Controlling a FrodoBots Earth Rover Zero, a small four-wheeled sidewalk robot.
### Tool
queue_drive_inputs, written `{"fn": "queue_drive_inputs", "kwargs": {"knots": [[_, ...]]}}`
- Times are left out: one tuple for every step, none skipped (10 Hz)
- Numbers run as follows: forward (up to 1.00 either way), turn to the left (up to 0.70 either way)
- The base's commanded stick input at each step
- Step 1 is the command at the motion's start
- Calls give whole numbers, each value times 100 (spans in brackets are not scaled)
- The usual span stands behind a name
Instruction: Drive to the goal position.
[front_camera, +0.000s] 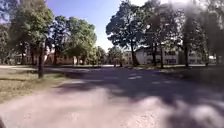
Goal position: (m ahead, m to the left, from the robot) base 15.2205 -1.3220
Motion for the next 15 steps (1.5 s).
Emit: {"fn": "queue_drive_inputs", "kwargs": {"knots": [[45, 0], [45, 0], [45, 0], [45, 0], [45, 0], [45, 0], [45, 0], [45, 0], [45, 0], [45, 0], [45, 0], [45, 0], [45, 0], [45, 0], [45, 0]]}}
